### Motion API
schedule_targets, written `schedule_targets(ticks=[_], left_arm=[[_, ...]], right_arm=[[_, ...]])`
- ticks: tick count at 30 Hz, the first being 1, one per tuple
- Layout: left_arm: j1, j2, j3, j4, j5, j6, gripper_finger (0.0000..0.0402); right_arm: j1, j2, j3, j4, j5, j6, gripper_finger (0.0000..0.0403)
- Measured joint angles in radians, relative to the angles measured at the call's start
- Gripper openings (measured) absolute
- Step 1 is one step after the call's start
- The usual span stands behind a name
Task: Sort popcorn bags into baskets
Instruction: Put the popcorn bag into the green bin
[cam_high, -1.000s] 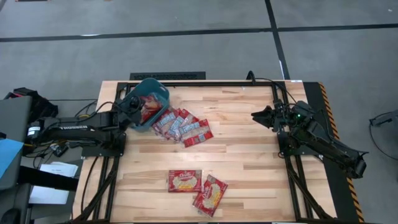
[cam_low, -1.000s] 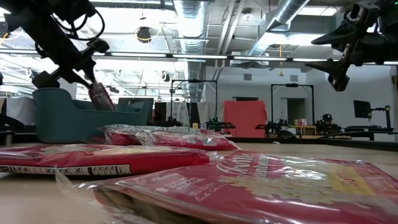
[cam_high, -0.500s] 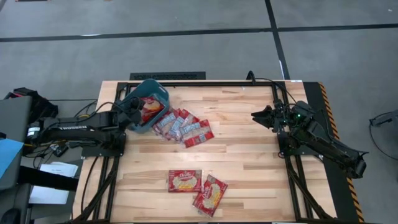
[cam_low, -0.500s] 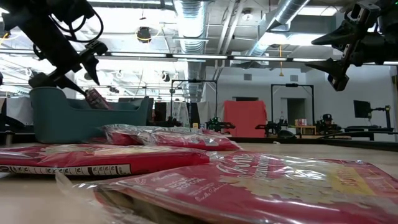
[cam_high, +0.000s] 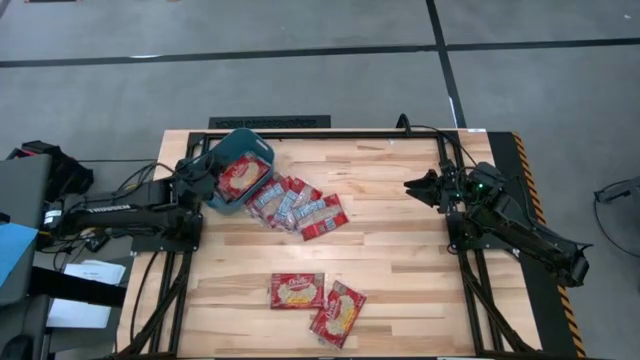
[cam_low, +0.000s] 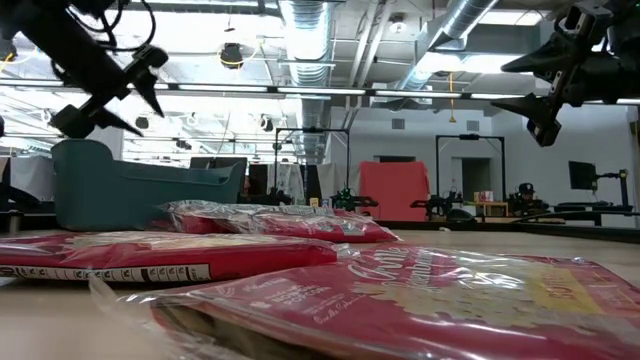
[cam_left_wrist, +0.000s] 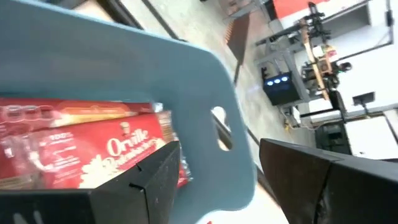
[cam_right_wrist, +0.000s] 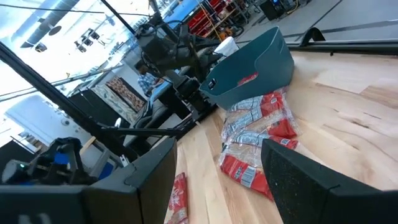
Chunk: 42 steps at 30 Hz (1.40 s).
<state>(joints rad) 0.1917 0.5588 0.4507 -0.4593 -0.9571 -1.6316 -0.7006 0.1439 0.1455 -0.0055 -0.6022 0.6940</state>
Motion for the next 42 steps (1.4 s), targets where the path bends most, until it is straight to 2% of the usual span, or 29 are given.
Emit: schedule_targets(ticks=[6, 10, 15, 21, 25, 28, 31, 37, 42], left_arm=[[0.0, 0.003, 0.0, 0.33, 0.126, 0.335, 0.0208], [0.0, 0.034, 0.0, 0.606, 0.306, 0.544, 0.0208], [-0.006, 0.126, 0.011, 0.849, 0.53, 0.666, 0.0208], [-0.04, 0.349, 0.115, 0.852, 0.635, 0.716, 0.0208], [-0.049, 0.532, 0.19, 0.855, 0.744, 0.728, 0.0208], [-0.049, 0.657, 0.23, 0.853, 0.847, 0.723, 0.0208], [-0.047, 0.759, 0.255, 0.852, 0.904, 0.689, 0.0208], [-0.046, 0.889, 0.262, 0.853, 0.948, 0.637, 0.0208], [-0.047, 0.916, 0.262, 0.846, 0.961, 0.619, 0.0208]], right_arm=[[0.004, 0.021, 0.0, 0.007, 0.001, -0.132, 0.026], [0.019, 0.082, 0.008, 0.012, 0.007, -0.181, 0.026], [0.059, 0.219, 0.062, 0.012, 0.04, -0.306, 0.026], [0.114, 0.454, 0.174, 0.015, 0.108, -0.449, 0.026], [0.126, 0.623, 0.242, 0.016, 0.113, -0.509, 0.026], [0.126, 0.76, 0.281, 0.016, 0.12, -0.519, 0.026], [0.126, 0.9, 0.314, 0.021, 0.134, -0.502, 0.026], [0.155, 1.159, 0.383, 0.074, 0.133, -0.452, 0.026], [0.215, 1.33, 0.445, 0.164, 0.108, -0.45, 0.026]])
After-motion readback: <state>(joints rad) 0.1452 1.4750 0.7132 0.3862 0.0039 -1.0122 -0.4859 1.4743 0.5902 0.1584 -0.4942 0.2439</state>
